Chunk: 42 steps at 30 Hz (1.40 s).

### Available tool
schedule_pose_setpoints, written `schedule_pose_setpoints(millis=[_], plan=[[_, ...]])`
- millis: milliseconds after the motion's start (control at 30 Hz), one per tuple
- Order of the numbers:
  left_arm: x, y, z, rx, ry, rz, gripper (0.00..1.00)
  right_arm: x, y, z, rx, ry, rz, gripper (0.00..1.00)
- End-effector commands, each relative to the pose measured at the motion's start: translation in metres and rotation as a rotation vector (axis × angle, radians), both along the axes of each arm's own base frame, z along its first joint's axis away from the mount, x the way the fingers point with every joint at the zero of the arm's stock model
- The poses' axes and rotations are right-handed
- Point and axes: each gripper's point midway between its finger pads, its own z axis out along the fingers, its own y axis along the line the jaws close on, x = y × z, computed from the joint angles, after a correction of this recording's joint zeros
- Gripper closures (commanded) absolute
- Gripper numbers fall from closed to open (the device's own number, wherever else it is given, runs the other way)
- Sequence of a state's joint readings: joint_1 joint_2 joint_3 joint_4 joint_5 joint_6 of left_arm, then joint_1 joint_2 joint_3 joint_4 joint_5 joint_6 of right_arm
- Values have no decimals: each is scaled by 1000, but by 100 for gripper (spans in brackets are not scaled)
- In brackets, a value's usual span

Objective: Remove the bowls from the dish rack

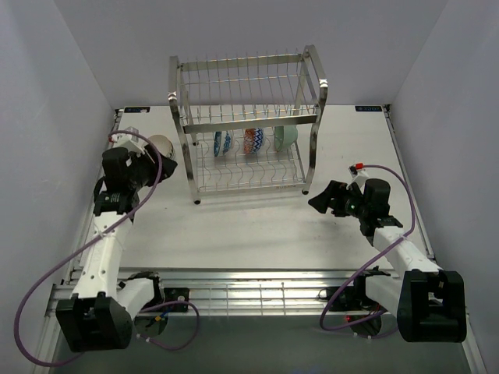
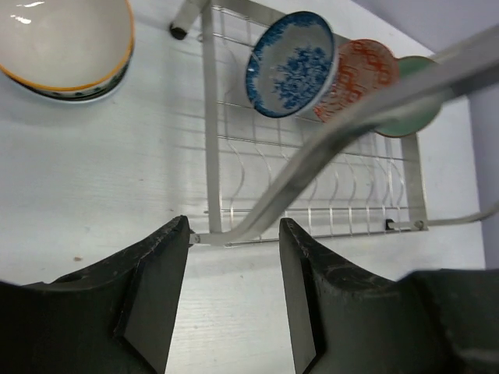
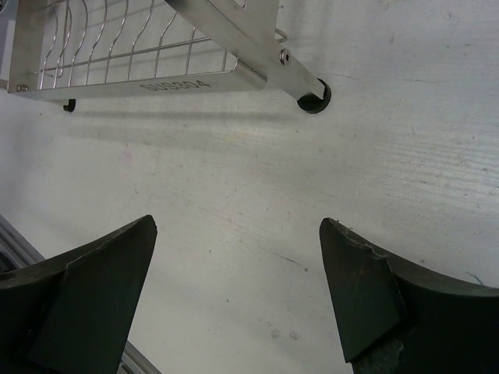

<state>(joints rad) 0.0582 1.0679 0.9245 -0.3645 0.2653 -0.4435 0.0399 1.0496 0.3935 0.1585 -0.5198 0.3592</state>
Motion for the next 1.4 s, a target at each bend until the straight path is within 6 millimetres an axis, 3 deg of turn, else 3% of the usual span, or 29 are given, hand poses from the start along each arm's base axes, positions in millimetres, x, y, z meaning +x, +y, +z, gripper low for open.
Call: schedule_pose_setpoints(millis=[0, 167, 300, 533, 600, 667, 700, 733, 833, 867, 967, 1367], plan=[[-14, -25, 19, -75, -132, -118, 40, 0, 3, 0, 5, -7, 20, 9], [-17, -38, 6, -132, -128, -185, 40, -1, 3, 1, 6, -10, 23, 9], [3, -25, 4, -130, -107, -103, 40, -1, 3, 2, 1, -16, 21, 9], [36, -11, 20, -252, -133, -59, 41, 1, 2, -3, -5, -2, 17, 9], [47, -7, 37, -273, -189, -69, 41, 1, 2, -5, -5, 4, 17, 9], [57, -10, 38, -313, -190, -89, 42, 1, 2, -6, -4, 5, 19, 9], [61, -16, 49, -325, -218, -140, 42, 1, 2, -6, -4, 5, 19, 9], [70, -18, 37, -350, -175, -160, 43, 1, 2, -7, -6, 6, 18, 9], [81, -35, 36, -403, -133, -272, 45, 2, 2, -6, -4, 3, 21, 9], [88, -40, 21, -417, -92, -294, 46, 2, 3, -5, -3, 3, 23, 9], [96, -58, 6, -426, -54, -349, 47, 1, 3, -5, -3, 1, 23, 9], [99, -102, -32, -485, 14, -488, 48, 2, 6, -4, 9, -3, 39, 9]])
